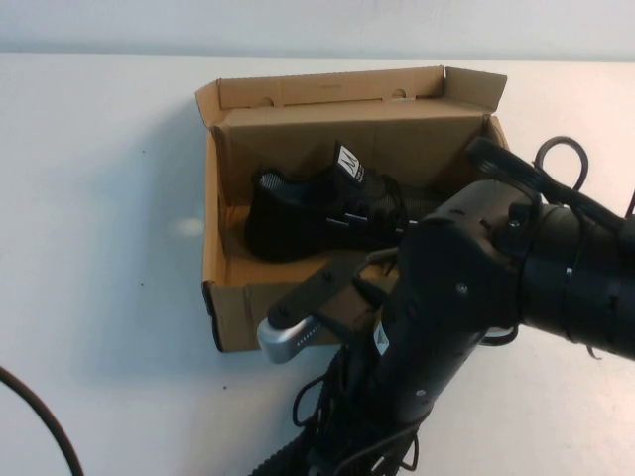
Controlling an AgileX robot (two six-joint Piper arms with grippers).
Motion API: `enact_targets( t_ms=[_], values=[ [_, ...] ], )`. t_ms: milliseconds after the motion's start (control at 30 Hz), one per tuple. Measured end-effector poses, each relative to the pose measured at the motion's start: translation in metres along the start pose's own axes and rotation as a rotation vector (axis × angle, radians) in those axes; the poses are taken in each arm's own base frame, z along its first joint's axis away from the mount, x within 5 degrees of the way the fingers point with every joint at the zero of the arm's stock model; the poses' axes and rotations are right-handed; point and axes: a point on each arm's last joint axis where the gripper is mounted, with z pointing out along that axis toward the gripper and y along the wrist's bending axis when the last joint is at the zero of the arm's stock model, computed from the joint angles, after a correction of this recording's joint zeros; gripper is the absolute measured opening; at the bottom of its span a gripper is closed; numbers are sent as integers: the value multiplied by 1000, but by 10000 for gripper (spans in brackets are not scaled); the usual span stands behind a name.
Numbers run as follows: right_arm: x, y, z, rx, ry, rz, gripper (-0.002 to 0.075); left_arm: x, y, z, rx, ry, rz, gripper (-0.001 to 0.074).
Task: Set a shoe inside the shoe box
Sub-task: Pick up the shoe from the table
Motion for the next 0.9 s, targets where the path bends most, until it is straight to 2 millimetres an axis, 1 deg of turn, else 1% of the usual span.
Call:
enact_targets(
  t_ms=[167, 267, 533, 633, 700, 733, 800, 867, 900],
  values=[
    [-2, 0, 0, 0, -18, 0, 34, 0, 0, 0, 0, 0, 0, 0],
    [-6, 0, 4, -7, -39, 21, 32, 0, 0, 0, 0, 0, 0, 0],
    [-18, -4, 41, -5, 7, 48, 32, 0, 0, 0, 0, 0, 0, 0],
    [-19, -5, 47, -3, 13, 51, 31, 0, 0, 0, 0, 2, 0, -1],
    [-20, -5, 47, -3, 11, 51, 35, 0, 0, 0, 0, 4, 2, -1],
    [-20, -5, 47, -3, 11, 51, 43, 1, 0, 0, 1, 7, 2, -1],
    [-20, -5, 47, -5, 12, 52, 85, 1, 0, 0, -1, 10, 4, -1],
    [-20, -5, 46, -5, 15, 51, 158, 1, 0, 0, -1, 9, 4, -1],
    [-20, -4, 45, -8, 21, 51, 209, 1, 0, 0, -1, 9, 4, -1]
  ],
)
